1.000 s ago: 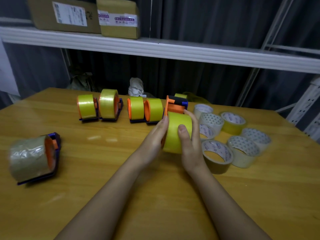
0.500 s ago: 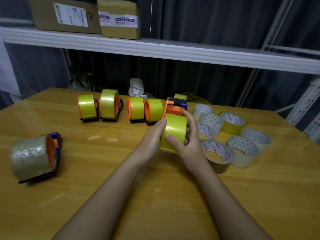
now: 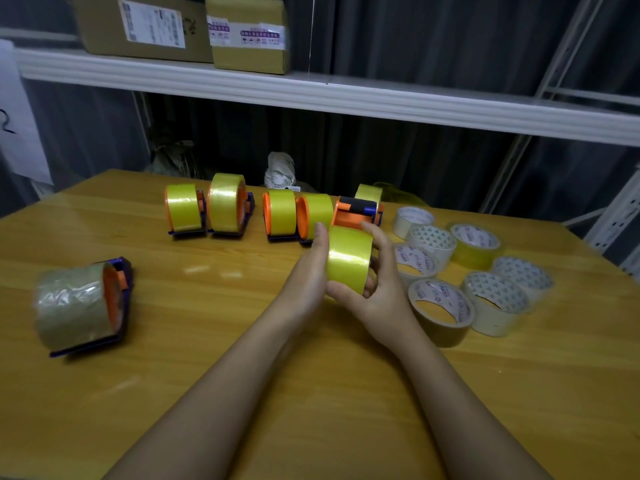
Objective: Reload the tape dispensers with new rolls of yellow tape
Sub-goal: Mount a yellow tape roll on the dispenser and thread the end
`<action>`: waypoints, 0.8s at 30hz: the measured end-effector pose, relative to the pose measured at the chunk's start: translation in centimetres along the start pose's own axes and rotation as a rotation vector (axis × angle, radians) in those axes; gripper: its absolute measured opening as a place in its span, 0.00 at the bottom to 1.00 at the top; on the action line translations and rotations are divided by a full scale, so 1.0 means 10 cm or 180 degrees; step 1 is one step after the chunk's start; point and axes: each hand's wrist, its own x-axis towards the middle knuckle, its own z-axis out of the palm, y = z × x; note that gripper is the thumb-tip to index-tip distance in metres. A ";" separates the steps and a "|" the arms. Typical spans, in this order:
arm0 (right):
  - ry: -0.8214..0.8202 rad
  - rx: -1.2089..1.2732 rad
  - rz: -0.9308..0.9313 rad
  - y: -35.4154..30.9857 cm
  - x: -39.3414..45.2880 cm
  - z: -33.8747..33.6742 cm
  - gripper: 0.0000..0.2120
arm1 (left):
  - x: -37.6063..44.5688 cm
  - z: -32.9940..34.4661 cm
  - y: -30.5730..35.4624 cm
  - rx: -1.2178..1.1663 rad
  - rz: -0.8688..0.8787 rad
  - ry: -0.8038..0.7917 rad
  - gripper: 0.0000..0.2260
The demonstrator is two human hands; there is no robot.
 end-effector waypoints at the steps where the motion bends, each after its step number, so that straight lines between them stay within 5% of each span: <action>1: -0.0084 0.0145 0.0032 0.00 0.01 -0.01 0.44 | 0.00 -0.01 0.00 0.0070 0.0049 -0.0008 0.24; 4: -0.0200 0.0636 0.0410 0.00 0.04 -0.04 0.44 | -0.02 -0.03 0.03 0.0319 0.0221 0.0085 0.25; 8: -0.0279 0.1418 0.1078 0.02 0.07 -0.10 0.32 | -0.07 -0.04 0.01 0.0848 0.0642 -0.0156 0.36; 13: -0.0155 0.1578 0.0989 -0.03 0.05 -0.13 0.32 | -0.09 -0.05 -0.01 0.0380 0.0219 -0.0290 0.20; 24: -0.0177 0.1073 0.0664 -0.06 0.04 -0.18 0.38 | -0.05 -0.05 0.02 0.0173 0.0033 -0.0230 0.23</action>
